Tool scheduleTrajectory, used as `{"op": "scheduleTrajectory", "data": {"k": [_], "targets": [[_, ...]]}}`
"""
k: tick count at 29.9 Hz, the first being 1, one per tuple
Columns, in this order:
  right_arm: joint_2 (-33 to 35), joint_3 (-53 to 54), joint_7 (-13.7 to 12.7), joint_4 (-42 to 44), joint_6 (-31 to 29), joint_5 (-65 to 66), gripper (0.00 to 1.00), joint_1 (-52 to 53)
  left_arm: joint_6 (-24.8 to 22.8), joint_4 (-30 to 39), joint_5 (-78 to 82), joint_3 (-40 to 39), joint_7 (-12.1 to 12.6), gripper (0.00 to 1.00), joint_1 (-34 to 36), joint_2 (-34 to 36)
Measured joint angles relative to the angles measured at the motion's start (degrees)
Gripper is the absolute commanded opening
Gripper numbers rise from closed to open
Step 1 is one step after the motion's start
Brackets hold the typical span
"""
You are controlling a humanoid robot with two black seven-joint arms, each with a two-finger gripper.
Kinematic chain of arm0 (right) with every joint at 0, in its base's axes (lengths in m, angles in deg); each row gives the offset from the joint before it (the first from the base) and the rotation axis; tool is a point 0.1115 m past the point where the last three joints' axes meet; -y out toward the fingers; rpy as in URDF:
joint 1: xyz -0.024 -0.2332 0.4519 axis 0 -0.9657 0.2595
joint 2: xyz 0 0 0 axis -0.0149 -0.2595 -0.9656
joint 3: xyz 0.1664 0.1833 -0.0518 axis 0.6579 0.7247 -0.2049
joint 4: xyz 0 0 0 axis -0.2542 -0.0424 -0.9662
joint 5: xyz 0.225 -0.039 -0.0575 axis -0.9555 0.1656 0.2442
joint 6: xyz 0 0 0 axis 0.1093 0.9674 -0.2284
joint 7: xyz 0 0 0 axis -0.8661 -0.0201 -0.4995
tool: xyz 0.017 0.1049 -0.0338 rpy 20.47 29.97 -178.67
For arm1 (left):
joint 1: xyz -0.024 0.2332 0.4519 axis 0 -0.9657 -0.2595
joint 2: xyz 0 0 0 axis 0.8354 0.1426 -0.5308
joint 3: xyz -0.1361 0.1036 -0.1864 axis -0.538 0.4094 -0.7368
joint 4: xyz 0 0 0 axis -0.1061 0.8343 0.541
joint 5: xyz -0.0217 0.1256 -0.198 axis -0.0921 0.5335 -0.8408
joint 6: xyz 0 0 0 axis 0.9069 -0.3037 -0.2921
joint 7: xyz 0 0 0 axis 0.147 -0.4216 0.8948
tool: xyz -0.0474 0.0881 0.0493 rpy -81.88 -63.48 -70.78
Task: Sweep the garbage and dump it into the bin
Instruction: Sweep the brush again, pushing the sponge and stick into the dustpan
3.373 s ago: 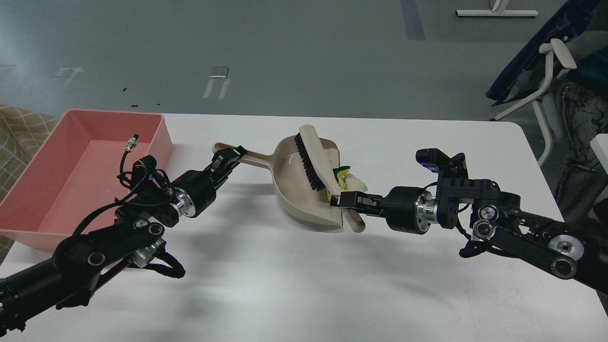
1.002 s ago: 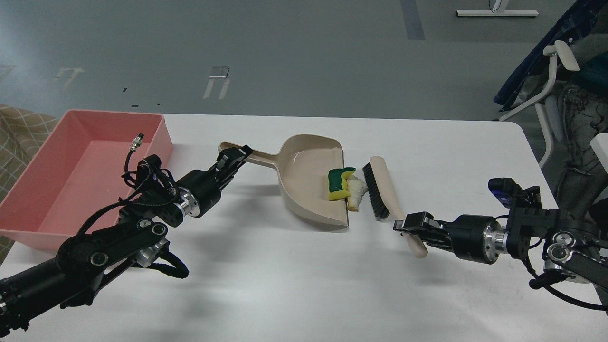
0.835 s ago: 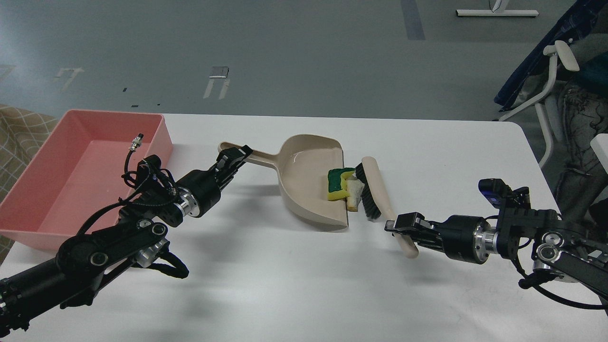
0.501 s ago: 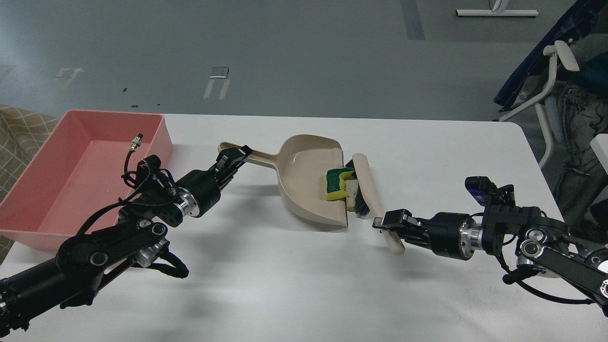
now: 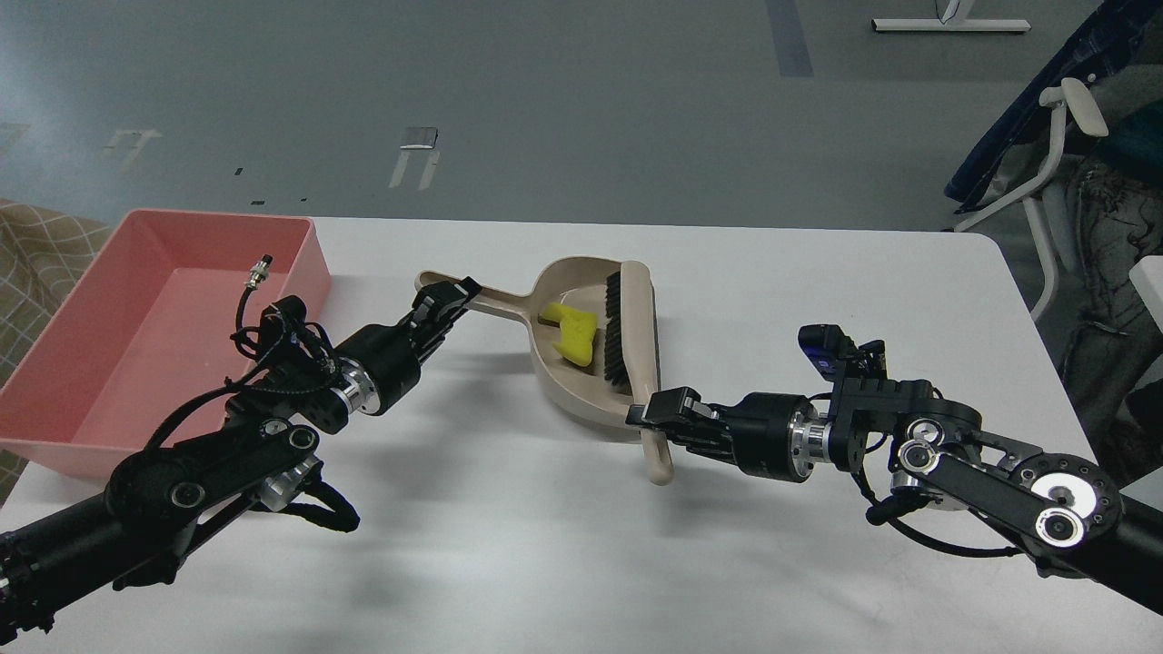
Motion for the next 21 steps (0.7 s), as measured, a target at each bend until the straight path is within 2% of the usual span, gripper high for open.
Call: {"op": "scheduleTrajectory", "data": {"k": [14, 21], "targets": [[-0.5, 0.1, 0.0, -0.7, 0.1, -1.7, 0.00, 3.4, 0.0, 0.0, -0.1, -0.1, 0.0, 0.00, 0.0, 0.0], [5.6, 0.1, -0.2, -5.3, 0.1, -4.5, 0.00, 6.3, 0.0, 0.0, -0.1, -0.1, 0.0, 0.00, 0.0, 0.1]]}}
